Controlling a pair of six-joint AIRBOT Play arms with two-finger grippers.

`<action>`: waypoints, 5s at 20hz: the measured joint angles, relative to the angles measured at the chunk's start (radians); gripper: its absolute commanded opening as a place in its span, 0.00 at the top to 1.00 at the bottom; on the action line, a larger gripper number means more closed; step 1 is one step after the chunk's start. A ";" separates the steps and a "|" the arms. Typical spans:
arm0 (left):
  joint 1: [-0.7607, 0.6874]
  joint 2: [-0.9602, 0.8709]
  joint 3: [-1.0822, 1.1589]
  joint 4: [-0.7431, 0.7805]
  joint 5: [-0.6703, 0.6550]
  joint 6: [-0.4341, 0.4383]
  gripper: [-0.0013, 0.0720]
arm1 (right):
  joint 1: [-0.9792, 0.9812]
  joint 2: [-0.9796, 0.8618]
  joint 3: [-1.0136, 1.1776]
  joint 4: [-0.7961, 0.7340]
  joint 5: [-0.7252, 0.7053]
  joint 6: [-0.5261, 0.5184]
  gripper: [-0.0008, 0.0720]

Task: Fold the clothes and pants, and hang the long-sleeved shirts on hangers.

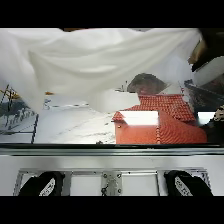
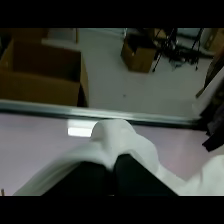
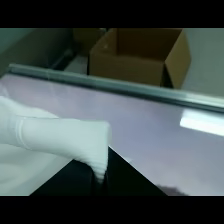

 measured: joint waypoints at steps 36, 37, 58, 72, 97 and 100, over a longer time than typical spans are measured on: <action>-0.818 -0.661 -0.146 0.101 0.084 -0.011 0.14 | -0.202 -0.132 0.077 -0.241 0.177 0.143 0.21; -0.777 -0.665 -0.134 0.104 0.033 -0.010 0.14 | -0.196 -0.130 0.072 -0.248 0.185 0.143 0.21; -0.759 -0.816 -0.440 0.344 -0.186 -0.031 0.17 | 0.008 -0.124 -0.298 -0.328 0.279 0.143 0.21; -0.711 -0.724 -0.465 0.351 -0.216 -0.096 0.96 | 0.482 -0.282 -0.393 -0.521 0.220 0.673 0.22; -0.763 -0.616 -0.465 0.351 -0.250 -0.098 0.96 | 0.657 -0.568 -0.398 -0.803 0.205 1.022 0.36; -0.768 -0.587 -0.465 0.351 -0.269 -0.098 0.96 | 0.657 -0.577 -0.398 -0.817 0.202 1.009 0.96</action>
